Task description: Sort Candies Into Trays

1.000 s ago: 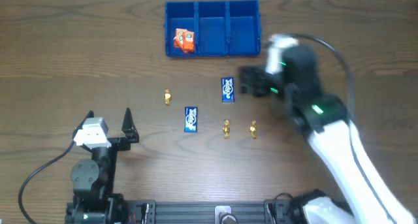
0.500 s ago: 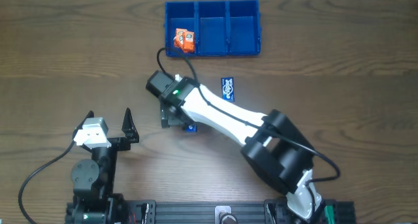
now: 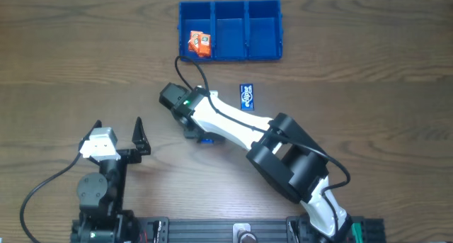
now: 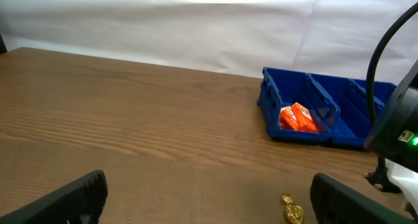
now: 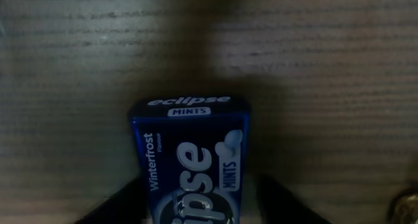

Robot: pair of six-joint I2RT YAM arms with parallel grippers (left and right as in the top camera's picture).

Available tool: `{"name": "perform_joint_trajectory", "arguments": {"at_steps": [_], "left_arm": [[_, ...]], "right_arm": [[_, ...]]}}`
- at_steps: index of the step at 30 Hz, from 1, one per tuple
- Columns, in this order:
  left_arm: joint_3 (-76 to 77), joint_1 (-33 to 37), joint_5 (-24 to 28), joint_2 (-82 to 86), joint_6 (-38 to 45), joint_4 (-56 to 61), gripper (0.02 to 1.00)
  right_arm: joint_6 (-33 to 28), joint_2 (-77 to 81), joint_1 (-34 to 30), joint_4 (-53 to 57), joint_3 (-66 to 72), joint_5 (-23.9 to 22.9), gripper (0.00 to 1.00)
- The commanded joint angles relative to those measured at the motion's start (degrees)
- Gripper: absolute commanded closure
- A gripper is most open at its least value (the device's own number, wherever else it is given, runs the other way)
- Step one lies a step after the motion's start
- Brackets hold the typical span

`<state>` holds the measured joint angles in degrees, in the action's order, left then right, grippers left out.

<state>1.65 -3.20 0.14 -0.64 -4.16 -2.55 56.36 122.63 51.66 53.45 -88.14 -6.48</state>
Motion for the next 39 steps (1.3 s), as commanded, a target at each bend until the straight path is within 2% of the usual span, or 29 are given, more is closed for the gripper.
{"name": "perform_joint_trajectory", "arguments": {"at_steps": [1, 5, 8, 10, 11, 15, 17, 21, 27, 28, 29, 32, 33, 39], "left_arm": [[-1.4, 0.2, -0.3, 0.2, 0.8, -1.9, 0.020], [-1.4, 0.2, -0.3, 0.2, 0.8, -1.9, 0.020], [-1.4, 0.2, -0.3, 0.2, 0.8, -1.9, 0.023], [-1.4, 0.2, -0.3, 0.2, 0.8, -1.9, 0.020], [-1.4, 0.2, -0.3, 0.2, 0.8, -1.9, 0.020], [-1.4, 0.2, -0.3, 0.2, 0.8, -1.9, 0.020], [-1.4, 0.2, -0.3, 0.2, 0.8, -1.9, 0.020], [-1.4, 0.2, -0.3, 0.2, 0.8, -1.9, 0.020], [-1.4, 0.2, -0.3, 0.2, 0.8, -1.9, 0.023], [-1.4, 0.2, -0.3, 0.2, 0.8, -1.9, 0.020], [-1.4, 0.2, -0.3, 0.2, 0.8, -1.9, 0.020], [-1.4, 0.2, -0.3, 0.2, 0.8, -1.9, 0.020], [-1.4, 0.2, -0.3, 0.2, 0.8, -1.9, 0.023], [-1.4, 0.2, -0.3, 0.2, 0.8, -1.9, 0.020]], "right_arm": [[0.4, 0.9, -0.3, 0.0, -0.8, -1.5, 0.741], [-1.8, -0.4, -0.7, -0.2, -0.8, -1.7, 0.783], [-7.9, -7.8, -3.6, 2.3, -3.2, -5.0, 0.783], [-12.6, -10.2, -7.0, 6.5, -10.1, -8.6, 0.785], [-16.5, -9.9, -9.9, 9.8, -17.9, -10.6, 0.779], [-27.5, -1.6, -19.6, 7.7, -38.0, -11.5, 0.774], [-30.4, 2.3, -21.6, 4.0, -40.8, -11.5, 0.774], [-31.6, 9.6, -23.0, -3.7, -40.9, -11.5, 0.779], [-31.5, 13.0, -23.1, -5.0, -40.9, -11.4, 0.768], [-31.6, 13.1, -23.1, -5.0, -40.8, -11.5, 0.755], [-31.6, 13.1, -23.1, -5.2, -40.8, -11.5, 0.693], [-31.6, 13.0, -23.1, -5.2, -41.4, -11.3, 0.336], [-31.6, 12.7, -23.1, -4.9, -41.6, -11.3, 0.277], [-32.5, 4.2, -23.1, -1.4, -38.0, -11.3, 0.270]]}}
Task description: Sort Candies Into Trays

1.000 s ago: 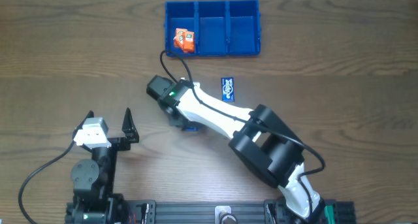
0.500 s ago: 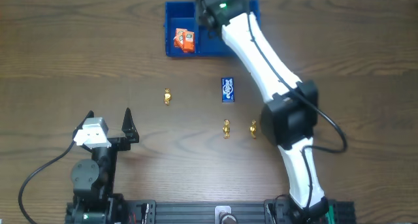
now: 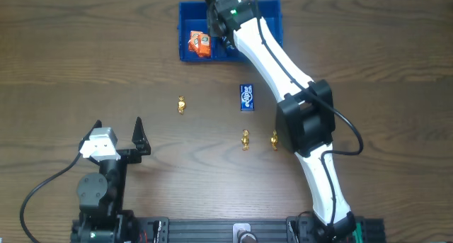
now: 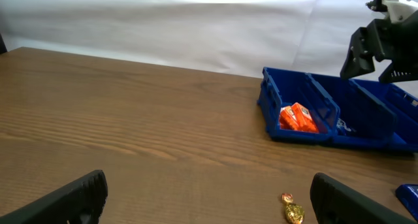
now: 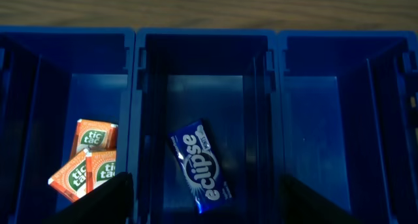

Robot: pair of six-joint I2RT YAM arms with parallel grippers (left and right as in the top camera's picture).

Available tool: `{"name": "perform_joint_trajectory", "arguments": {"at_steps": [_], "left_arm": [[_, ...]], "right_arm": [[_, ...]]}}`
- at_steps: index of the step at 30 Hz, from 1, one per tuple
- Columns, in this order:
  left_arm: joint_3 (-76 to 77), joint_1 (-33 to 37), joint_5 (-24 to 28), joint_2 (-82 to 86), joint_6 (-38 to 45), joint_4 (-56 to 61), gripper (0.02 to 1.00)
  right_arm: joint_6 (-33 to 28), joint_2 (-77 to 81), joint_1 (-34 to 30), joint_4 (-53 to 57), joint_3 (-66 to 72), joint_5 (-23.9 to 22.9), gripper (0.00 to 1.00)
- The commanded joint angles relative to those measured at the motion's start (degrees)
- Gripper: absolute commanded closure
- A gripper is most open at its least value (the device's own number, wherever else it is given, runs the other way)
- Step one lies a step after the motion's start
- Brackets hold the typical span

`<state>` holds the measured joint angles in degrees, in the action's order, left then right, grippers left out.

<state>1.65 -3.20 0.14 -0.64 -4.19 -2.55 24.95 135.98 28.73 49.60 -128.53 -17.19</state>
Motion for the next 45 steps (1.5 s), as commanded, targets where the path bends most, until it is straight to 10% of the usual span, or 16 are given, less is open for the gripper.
{"name": "perform_joint_trajectory", "arguments": {"at_steps": [1, 10, 23, 27, 32, 40, 45], "left_arm": [[-1.4, 0.2, -0.3, 0.2, 0.8, -1.9, 0.023], [-1.4, 0.2, -0.3, 0.2, 0.8, -1.9, 0.020], [-1.4, 0.2, -0.3, 0.2, 0.8, -1.9, 0.023], [-1.4, 0.2, -0.3, 0.2, 0.8, -1.9, 0.020], [-1.4, 0.2, -0.3, 0.2, 0.8, -1.9, 0.020], [-1.4, 0.2, -0.3, 0.2, 0.8, -1.9, 0.020], [-1.4, 0.2, -0.3, 0.2, 0.8, -1.9, 0.023]], "right_arm": [[-1.0, -13.3, 0.2, 3.3, 7.6, -0.5, 0.272], [8.3, -24.7, 4.0, -5.4, 49.8, 9.9, 0.286], [9.8, -20.2, 2.3, -11.5, 54.4, 10.0, 0.369], [9.8, -20.2, 2.1, -11.5, 54.4, 10.0, 0.632], [9.8, -22.1, 2.7, -11.1, 54.4, 9.9, 0.730], [2.7, -26.4, 3.5, 5.0, 21.7, -1.5, 0.772], [0.0, -9.0, 0.3, 6.3, -1.4, -1.0, 0.772]]}}
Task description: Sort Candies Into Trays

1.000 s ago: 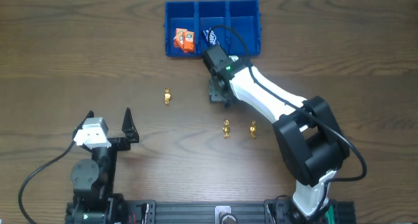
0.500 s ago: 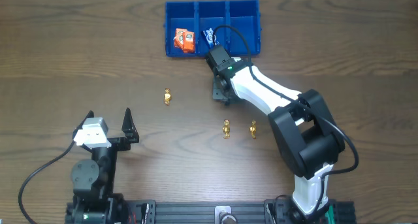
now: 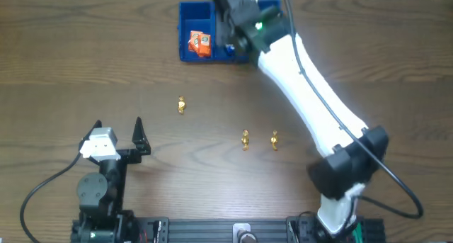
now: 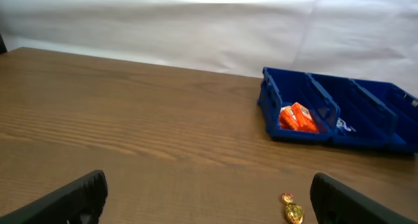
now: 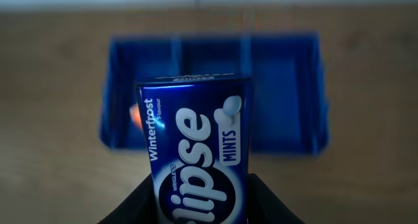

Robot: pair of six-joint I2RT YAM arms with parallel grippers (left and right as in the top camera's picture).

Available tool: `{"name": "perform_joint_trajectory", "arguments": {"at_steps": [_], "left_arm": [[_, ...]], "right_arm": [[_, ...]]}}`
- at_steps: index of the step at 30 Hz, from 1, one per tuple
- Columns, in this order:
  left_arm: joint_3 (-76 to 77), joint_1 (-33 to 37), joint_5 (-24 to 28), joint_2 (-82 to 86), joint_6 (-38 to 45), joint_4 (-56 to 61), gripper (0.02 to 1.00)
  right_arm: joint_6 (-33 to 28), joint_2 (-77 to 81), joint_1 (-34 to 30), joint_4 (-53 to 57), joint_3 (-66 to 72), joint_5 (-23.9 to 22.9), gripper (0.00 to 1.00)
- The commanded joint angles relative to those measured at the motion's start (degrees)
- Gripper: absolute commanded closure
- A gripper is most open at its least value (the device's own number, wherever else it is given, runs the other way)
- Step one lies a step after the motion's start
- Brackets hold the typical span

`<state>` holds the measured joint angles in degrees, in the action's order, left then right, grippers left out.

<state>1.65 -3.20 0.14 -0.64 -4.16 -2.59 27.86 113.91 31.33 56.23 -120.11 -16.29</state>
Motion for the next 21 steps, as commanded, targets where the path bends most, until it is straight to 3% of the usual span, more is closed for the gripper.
{"name": "perform_joint_trajectory", "arguments": {"at_steps": [1, 5, 10, 13, 16, 21], "left_arm": [[-1.4, 0.2, -0.3, 0.2, 0.8, -1.9, 0.020], [-1.4, 0.2, -0.3, 0.2, 0.8, -1.9, 0.023], [-1.4, 0.2, -0.3, 0.2, 0.8, -1.9, 0.020], [-1.4, 0.2, -0.3, 0.2, 0.8, -1.9, 0.020], [-1.4, 0.2, -0.3, 0.2, 0.8, -1.9, 0.020], [-1.4, 0.2, -0.3, 0.2, 0.8, -1.9, 0.020]], "right_arm": [[-2.9, 14.8, -2.6, -1.0, -11.0, -1.6, 0.770], [-2.8, 21.9, -4.2, -6.0, -11.4, 0.8, 0.770], [-2.8, 23.3, -4.6, -6.5, -11.4, 0.9, 0.687], [-2.6, 23.4, -4.2, -6.8, -11.4, 2.1, 0.487], [-2.6, 23.4, -4.0, -6.4, -11.4, 2.2, 0.369], [-1.4, 18.0, 0.7, -1.5, -11.4, 2.2, 0.347]]}}
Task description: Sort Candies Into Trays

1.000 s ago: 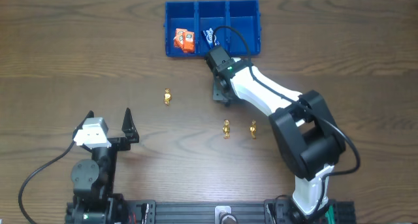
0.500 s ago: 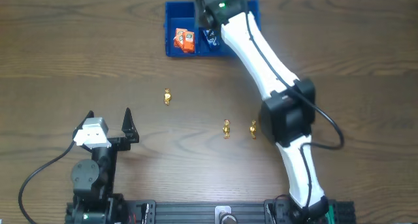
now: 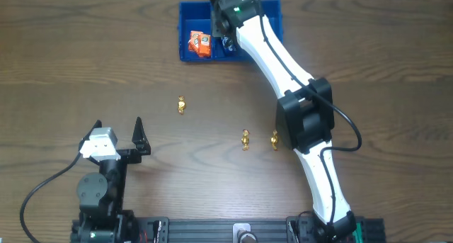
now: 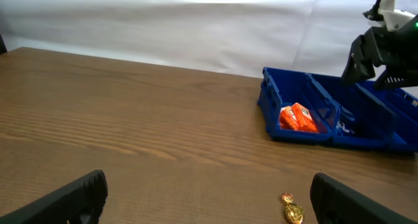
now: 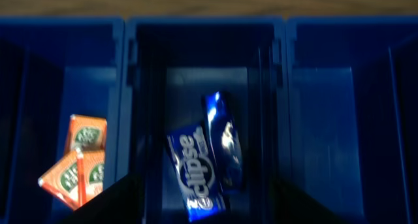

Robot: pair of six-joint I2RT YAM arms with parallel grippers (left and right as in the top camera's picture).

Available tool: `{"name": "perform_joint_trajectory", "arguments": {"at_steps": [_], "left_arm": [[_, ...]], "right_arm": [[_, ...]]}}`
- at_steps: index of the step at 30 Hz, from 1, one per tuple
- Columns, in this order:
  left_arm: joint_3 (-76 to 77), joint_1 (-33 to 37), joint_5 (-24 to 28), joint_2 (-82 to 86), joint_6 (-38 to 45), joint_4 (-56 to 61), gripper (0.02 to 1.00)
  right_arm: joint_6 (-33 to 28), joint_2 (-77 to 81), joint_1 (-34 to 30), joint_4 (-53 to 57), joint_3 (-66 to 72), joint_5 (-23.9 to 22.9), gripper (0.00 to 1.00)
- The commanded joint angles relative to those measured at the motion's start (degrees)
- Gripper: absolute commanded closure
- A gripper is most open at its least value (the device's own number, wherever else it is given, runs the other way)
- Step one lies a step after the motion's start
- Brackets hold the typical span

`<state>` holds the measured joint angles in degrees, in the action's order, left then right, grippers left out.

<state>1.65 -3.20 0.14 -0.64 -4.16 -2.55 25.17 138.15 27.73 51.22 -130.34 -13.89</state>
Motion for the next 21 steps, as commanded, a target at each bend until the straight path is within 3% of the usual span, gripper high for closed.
{"name": "perform_joint_trajectory", "arguments": {"at_steps": [1, 5, 8, 17, 21], "left_arm": [[-1.4, 0.2, -0.3, 0.2, 0.8, -1.9, 0.020], [-1.4, 0.2, -0.3, 0.2, 0.8, -1.9, 0.020], [-1.4, 0.2, -0.3, 0.2, 0.8, -1.9, 0.020], [-1.4, 0.2, -0.3, 0.2, 0.8, -1.9, 0.020], [-1.4, 0.2, -0.3, 0.2, 0.8, -1.9, 0.020]], "right_arm": [[3.7, -7.5, 7.3, 6.5, -1.2, 0.1, 0.336], [12.7, -5.9, 16.5, 14.7, 1.2, 5.0, 0.329], [19.1, -4.5, 19.7, 13.0, 8.5, 5.7, 0.332], [21.3, 3.0, 20.8, 8.6, 10.3, 10.2, 0.371], [21.3, 3.1, 21.3, 8.4, 10.3, 10.1, 0.474]]}}
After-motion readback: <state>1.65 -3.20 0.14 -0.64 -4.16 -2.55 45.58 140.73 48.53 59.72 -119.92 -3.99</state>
